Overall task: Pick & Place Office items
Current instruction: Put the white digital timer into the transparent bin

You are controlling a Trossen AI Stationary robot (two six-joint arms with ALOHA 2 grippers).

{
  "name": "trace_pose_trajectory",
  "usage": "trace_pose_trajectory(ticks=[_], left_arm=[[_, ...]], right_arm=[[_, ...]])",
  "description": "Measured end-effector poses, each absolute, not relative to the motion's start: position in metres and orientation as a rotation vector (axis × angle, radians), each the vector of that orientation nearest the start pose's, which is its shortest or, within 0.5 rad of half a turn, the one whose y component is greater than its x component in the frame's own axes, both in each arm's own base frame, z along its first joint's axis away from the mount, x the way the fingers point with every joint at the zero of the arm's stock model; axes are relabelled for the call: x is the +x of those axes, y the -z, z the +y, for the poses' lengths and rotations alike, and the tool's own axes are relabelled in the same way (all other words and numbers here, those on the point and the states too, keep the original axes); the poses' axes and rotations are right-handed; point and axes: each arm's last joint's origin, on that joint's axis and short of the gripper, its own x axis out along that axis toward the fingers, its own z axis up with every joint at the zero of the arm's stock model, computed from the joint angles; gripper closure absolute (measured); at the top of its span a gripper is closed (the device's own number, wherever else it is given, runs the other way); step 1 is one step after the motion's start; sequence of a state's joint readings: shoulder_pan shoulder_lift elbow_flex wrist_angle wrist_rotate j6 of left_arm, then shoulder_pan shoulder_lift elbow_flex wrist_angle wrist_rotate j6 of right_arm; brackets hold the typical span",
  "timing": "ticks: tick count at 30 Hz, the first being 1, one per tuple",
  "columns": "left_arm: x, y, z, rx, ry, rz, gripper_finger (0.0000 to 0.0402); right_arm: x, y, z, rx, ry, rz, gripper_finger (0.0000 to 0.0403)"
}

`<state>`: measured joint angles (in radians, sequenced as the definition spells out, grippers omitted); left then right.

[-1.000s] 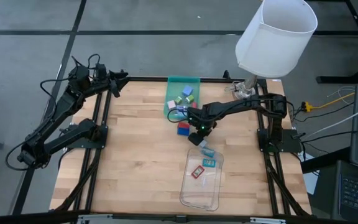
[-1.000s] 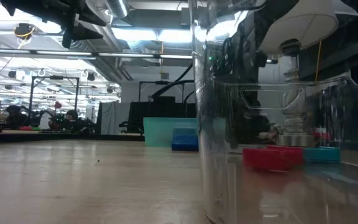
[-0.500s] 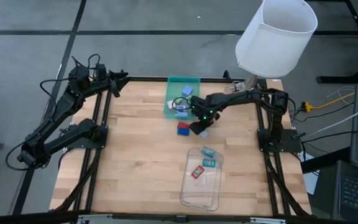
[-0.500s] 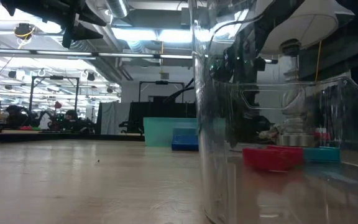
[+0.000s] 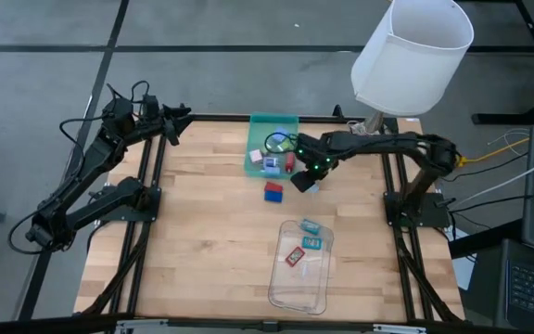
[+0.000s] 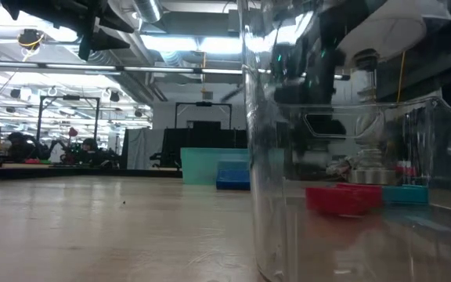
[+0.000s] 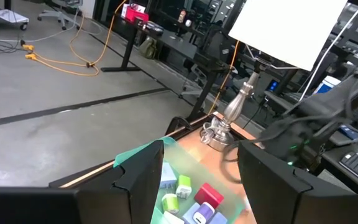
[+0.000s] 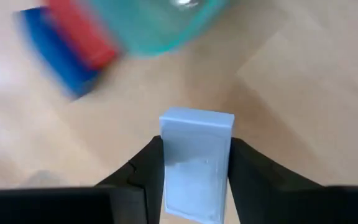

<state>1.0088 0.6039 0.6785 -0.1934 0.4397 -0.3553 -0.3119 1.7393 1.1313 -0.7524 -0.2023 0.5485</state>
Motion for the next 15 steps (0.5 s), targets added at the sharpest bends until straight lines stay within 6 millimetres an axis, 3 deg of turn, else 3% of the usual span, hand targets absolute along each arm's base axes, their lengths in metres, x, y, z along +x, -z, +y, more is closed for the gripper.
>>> trace_pose_trajectory(ticks=[6,11,15], left_arm=[[0.083,-0.321,0.109,-0.422,-0.583,-0.013,0.0199],[0.082,-0.321,0.109,-0.419,-0.609,-0.017,0.0199],[0.082,-0.320,0.110,-0.417,-0.641,-0.021,0.0199]], right_arm=[[0.295,-0.233,-0.070,0.875,0.400,1.104,0.0264],[0.291,-0.272,-0.037,0.925,0.291,1.014,0.0264],[0.295,-0.291,-0.001,0.925,0.192,1.008,0.0264]])
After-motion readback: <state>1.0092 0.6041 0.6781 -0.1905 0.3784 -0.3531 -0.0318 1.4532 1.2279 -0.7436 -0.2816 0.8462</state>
